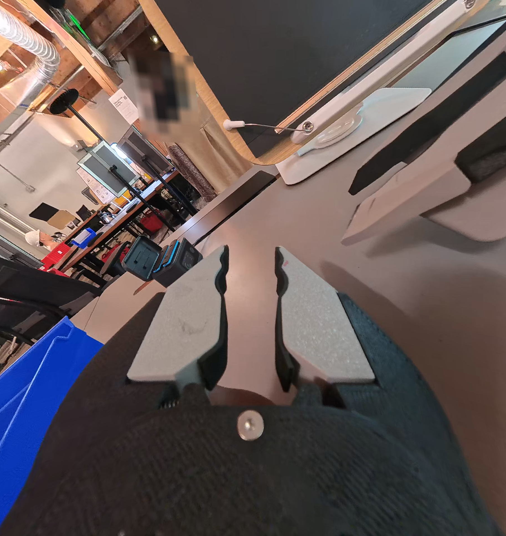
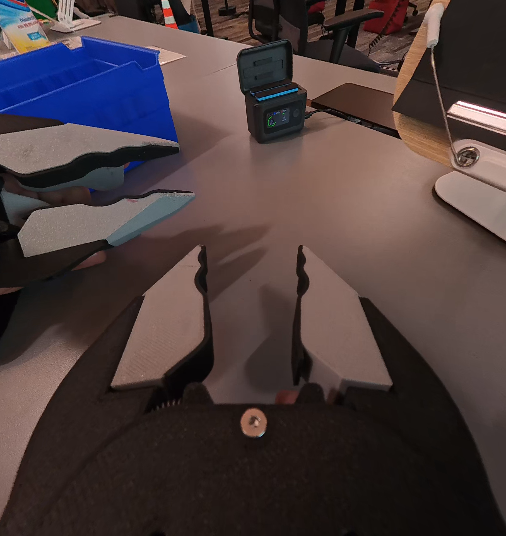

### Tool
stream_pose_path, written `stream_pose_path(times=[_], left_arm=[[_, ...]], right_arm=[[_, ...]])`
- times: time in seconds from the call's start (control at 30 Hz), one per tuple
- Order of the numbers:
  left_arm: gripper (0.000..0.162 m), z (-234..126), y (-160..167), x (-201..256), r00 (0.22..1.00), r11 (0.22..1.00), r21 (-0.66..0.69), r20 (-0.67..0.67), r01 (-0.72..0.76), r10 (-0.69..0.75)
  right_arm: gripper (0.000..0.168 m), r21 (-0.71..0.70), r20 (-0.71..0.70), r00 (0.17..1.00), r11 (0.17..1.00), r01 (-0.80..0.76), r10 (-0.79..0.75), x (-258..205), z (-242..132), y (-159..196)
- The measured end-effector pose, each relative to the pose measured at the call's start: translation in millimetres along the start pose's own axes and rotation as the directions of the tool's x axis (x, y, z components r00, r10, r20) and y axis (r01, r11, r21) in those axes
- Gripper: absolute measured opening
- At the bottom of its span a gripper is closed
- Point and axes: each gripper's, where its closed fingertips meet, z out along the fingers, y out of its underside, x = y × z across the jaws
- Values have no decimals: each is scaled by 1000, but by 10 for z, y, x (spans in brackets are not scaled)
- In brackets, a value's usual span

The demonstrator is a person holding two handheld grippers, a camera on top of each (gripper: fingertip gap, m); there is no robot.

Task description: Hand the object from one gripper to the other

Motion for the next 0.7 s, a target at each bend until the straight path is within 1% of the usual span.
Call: stream_pose_path(times=[0.17,0.3,0.37,0.43,0.5,0.53,0.6,0.67,0.7], left_arm=[[29,-41,-20,21,1000,1000,8,1,-3,3],[30,-160,-39,82,998,999,-2,-34,54,-54],[33,-307,-47,195,990,995,-26,-106,94,-96],[36,-564,-94,315,980,998,-41,-191,49,-56],[36,-912,-227,291,971,999,-30,-236,16,-23],[36,-1096,-311,213,967,1000,-23,-255,17,-22],[38,-1411,-434,-120,966,1000,-27,-259,15,-22],[41,-1626,-361,-584,969,994,-112,-247,-19,-9],[41,-1698,-222,-844,973,981,-192,-233,-42,-4]], right_arm=[[59,-4,1,1000,1000,1,-1,-1,7,4],[59,1,5,1000,1000,-9,9,5,3,-2],[58,4,7,1000,1000,-13,13,6,1,-6],[58,1,9,1000,1000,-12,12,3,5,-3],[58,-8,11,1000,1000,-2,3,-9,16,6],[58,-12,10,1000,1000,4,-4,-15,21,11],[58,-11,9,1000,1000,15,-15,-28,27,9],[57,-10,13,1000,1000,20,-19,-45,33,4],[57,-10,15,1000,1000,21,-21,-52,36,4]])
